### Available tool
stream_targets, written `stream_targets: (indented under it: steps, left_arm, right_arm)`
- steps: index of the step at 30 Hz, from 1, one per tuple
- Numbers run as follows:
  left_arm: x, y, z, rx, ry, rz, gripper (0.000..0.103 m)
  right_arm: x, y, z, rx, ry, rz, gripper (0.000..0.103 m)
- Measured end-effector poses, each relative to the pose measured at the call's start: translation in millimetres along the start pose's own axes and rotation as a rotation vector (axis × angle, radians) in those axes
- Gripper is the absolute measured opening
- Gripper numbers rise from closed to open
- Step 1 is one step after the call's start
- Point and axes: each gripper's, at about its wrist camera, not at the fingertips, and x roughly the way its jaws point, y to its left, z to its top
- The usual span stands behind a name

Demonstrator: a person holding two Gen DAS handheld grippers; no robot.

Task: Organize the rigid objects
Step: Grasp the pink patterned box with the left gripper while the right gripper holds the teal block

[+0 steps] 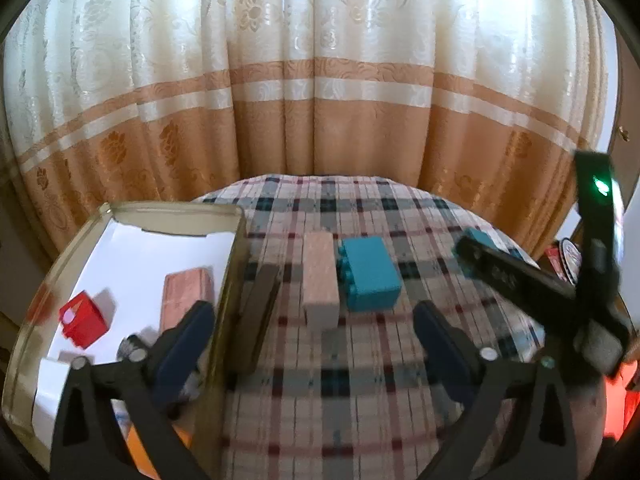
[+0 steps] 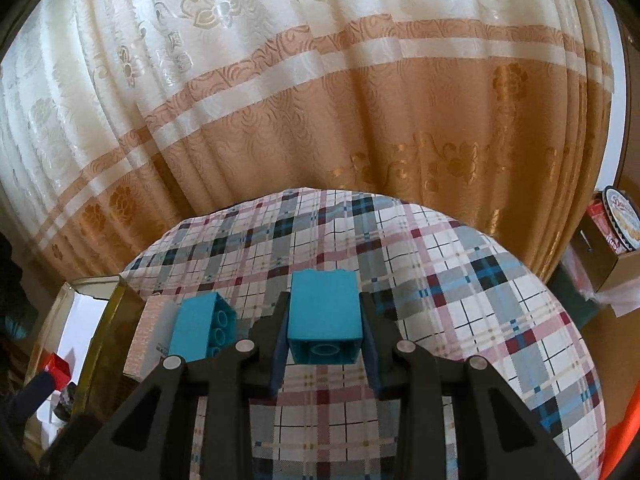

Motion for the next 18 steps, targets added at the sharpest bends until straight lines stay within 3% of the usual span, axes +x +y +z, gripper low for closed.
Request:
stream_targets:
  steps: [4,8,12,18]
  left_arm:
    - [27,-4,10,-0.007,0.07,0.004,0.062]
    - [47,-3,15,-0.032,0.112,0.012,0.052]
    - [66,-8,14,-0.034,0.168,0.0,0.035]
    - [78,-12,20,-0.055,0.169,-0.036,0.034]
  right_arm:
    - [0,1,-1,0.001,-0.002,0.005,0.034]
    - [1,1,-1,0.013,0.008,0.024,0.034]
    - [1,1,-2,0.016,0.009,0.036,0.034]
    - [2,-4,-1,0.047,0.018,0.045,0.034]
